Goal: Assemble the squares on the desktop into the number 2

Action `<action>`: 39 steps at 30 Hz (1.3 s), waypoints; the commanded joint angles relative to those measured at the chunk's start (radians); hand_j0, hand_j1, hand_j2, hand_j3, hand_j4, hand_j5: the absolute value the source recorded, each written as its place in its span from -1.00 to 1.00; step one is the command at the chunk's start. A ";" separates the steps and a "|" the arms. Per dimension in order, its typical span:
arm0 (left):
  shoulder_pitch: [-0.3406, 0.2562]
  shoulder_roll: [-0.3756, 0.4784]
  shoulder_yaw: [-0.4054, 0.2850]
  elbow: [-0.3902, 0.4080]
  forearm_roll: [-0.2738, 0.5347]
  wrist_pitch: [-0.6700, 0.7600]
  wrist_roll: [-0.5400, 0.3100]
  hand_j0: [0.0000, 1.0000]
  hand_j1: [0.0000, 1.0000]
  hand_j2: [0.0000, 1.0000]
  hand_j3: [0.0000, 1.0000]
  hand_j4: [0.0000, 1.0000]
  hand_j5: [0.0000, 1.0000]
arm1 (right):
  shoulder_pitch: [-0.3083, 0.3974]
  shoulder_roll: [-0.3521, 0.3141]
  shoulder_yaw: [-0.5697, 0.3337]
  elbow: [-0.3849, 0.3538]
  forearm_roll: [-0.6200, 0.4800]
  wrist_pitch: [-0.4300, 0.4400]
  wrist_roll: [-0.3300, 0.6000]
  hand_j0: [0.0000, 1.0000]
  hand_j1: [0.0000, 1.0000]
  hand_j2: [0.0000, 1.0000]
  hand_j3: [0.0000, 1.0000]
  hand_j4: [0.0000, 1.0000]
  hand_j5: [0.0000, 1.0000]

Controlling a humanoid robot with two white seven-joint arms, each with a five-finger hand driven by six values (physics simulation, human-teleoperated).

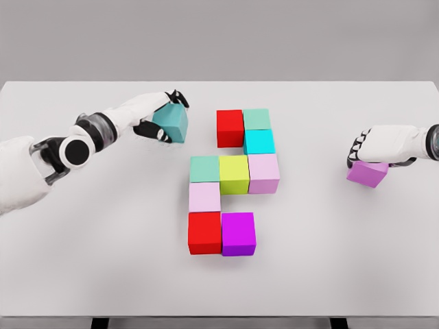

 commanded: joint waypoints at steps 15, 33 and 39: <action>-0.031 -0.275 0.045 0.185 0.039 0.249 0.002 -0.26 -0.26 -0.26 -0.26 -0.26 -0.26 | 0.000 -0.011 0.011 0.001 -0.009 -0.006 0.006 0.52 0.52 0.52 0.52 0.52 0.52; -0.021 -0.275 0.035 0.179 0.035 0.235 0.002 0.62 0.62 0.62 0.62 0.62 0.62 | 0.002 -0.017 0.009 0.009 -0.131 -0.006 0.006 0.03 0.03 0.03 0.03 0.03 0.03; -0.020 -0.275 0.035 0.177 0.035 0.234 0.002 0.80 0.80 0.80 0.80 0.80 0.80 | 0.002 -0.017 0.006 0.009 -0.188 -0.006 0.006 0.04 0.04 0.04 0.04 0.04 0.04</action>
